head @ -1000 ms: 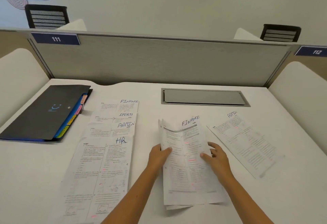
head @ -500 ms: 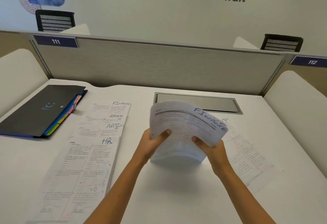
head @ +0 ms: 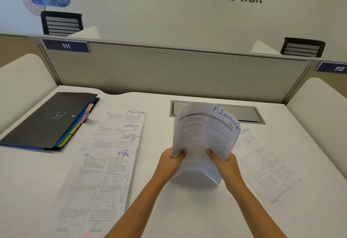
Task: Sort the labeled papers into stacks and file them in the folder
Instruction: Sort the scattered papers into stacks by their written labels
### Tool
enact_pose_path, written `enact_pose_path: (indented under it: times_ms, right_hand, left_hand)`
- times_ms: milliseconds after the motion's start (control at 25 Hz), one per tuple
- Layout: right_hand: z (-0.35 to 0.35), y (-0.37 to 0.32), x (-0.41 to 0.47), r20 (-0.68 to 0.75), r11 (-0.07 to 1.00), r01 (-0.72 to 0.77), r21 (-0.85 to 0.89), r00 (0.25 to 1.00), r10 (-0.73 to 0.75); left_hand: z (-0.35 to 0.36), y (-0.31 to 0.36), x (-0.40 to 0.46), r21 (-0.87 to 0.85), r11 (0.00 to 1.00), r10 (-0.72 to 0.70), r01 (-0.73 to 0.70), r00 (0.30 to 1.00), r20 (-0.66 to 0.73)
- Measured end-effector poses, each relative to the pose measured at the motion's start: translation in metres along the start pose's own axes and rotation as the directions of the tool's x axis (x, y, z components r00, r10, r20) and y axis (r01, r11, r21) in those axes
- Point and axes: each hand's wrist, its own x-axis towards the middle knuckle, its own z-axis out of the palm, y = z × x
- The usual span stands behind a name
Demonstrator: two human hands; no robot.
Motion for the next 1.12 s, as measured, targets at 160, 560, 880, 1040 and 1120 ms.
enact_pose_path:
  times_ms: [160,560,880,1040,1120]
  right_hand:
    - [0.002,-0.017,0.016,-0.123,0.979,0.097,-0.18,0.985,-0.12]
    - [0.043,-0.088,0.091,-0.005,0.967,0.045,-0.251,0.999,-0.048]
    - [0.116,-0.093,0.133,-0.144,0.995,0.091,-0.045,0.985,-0.096]
    - [0.148,-0.087,0.147,-0.17,0.992,0.115,-0.046,0.978,-0.122]
    - [0.161,-0.087,0.154,-0.178,0.991,0.131,-0.041,0.975,-0.136]
  left_hand:
    - [-0.025,0.005,0.018,0.102,0.994,0.046,-0.05,0.998,0.033]
    - [-0.183,0.015,0.089,0.301,0.949,0.006,-0.089,0.964,0.266]
    - [-0.295,-0.05,0.165,0.958,0.25,-0.263,-0.138,0.943,0.204]
    - [-0.303,-0.07,0.186,0.955,0.229,-0.177,-0.188,0.957,0.231]
    - [-0.304,-0.078,0.194,0.949,0.237,-0.16,-0.206,0.956,0.247]
